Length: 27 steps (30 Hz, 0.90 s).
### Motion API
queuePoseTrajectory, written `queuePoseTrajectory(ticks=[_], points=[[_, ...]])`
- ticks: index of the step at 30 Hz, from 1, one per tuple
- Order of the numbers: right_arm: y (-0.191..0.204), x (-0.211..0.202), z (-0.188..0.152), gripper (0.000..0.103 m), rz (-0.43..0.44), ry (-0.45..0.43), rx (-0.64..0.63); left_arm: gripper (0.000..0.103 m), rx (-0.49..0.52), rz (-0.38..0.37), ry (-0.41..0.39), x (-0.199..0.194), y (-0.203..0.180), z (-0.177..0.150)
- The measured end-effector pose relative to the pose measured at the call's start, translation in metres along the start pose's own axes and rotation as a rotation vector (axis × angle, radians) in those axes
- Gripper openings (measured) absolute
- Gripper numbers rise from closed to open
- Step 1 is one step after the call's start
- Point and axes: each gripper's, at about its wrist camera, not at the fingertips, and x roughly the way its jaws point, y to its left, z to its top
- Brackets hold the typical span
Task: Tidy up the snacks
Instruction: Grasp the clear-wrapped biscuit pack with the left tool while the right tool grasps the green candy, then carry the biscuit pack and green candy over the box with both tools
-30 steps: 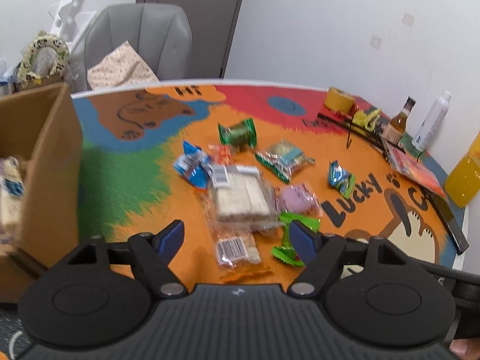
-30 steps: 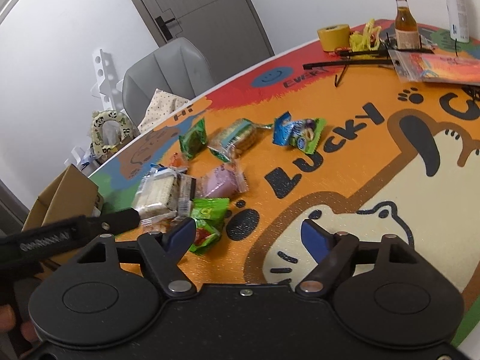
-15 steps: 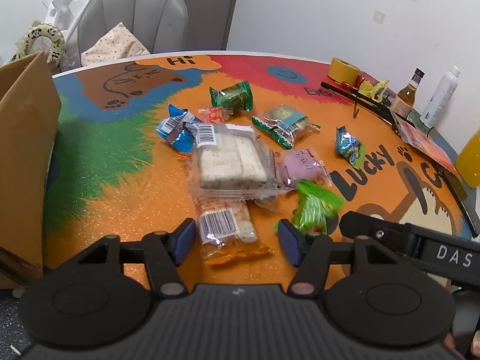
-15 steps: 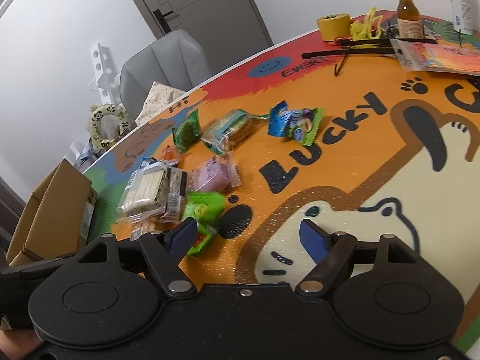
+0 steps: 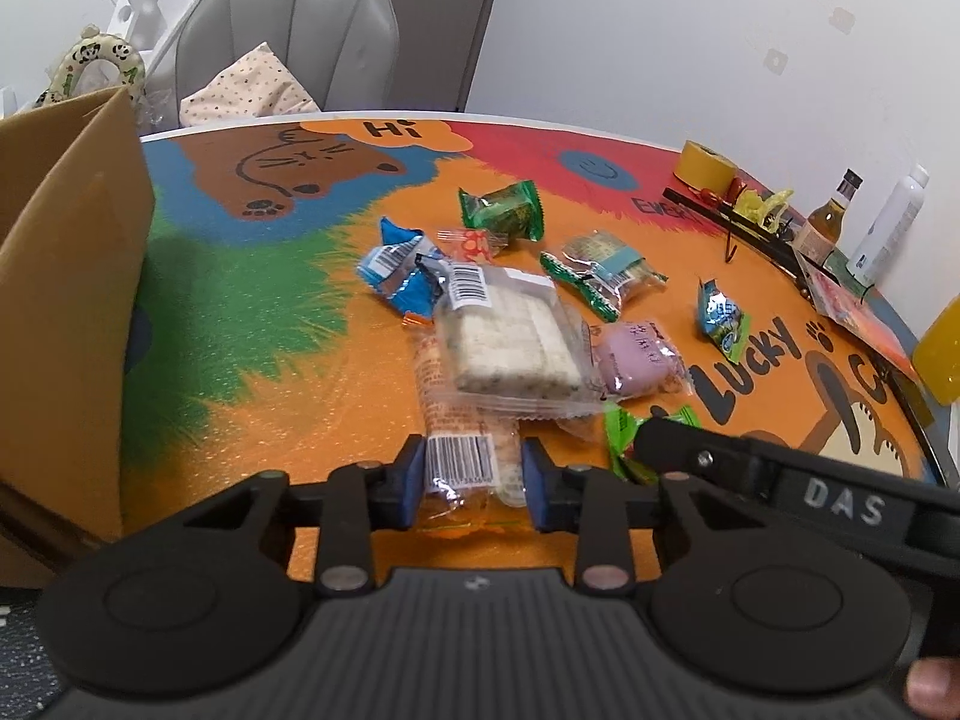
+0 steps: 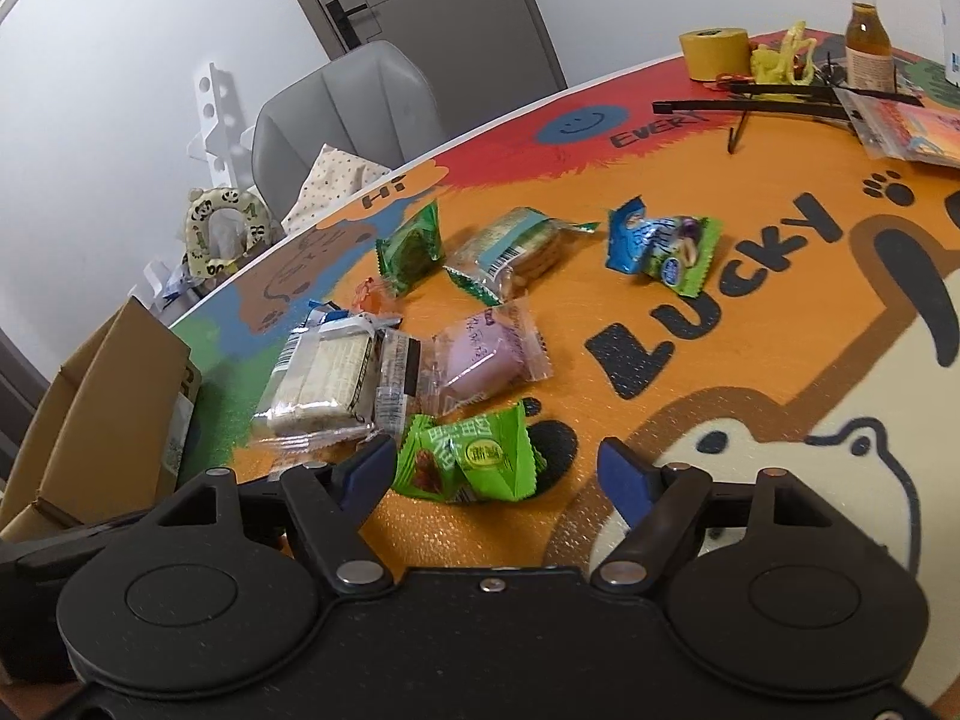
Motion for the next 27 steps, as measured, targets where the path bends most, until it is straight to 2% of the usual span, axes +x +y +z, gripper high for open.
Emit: queuePoseTrajectory(ticks=[7, 10, 12, 14, 16, 17, 27], points=[[0.012, 0.007, 0.000, 0.075, -0.026, -0.012, -0.041, 0.032, -0.009, -0.005, -0.001, -0.009, 0.009, -0.002], [0.015, 0.008, -0.001, 0.057, -0.041, -0.024, -0.056, 0.032, -0.012, -0.004, -0.002, -0.012, 0.011, -0.004], [0.017, 0.007, -0.003, 0.053, -0.046, -0.029, -0.058, 0.032, -0.012, -0.002, -0.007, -0.015, 0.012, -0.004], [0.015, 0.003, -0.004, 0.041, -0.032, -0.036, -0.056, 0.032, -0.012, -0.003, -0.014, -0.018, 0.012, -0.004], [0.012, -0.003, -0.005, 0.034, -0.018, -0.044, -0.049, 0.031, -0.013, -0.001, -0.019, -0.021, 0.013, -0.004], [0.010, -0.005, -0.005, 0.027, -0.014, -0.044, -0.044, 0.031, -0.014, -0.002, -0.021, -0.022, 0.013, -0.005], [0.005, -0.024, -0.013, 0.024, 0.024, -0.067, -0.006, 0.030, -0.026, -0.001, -0.067, -0.046, 0.017, -0.005]])
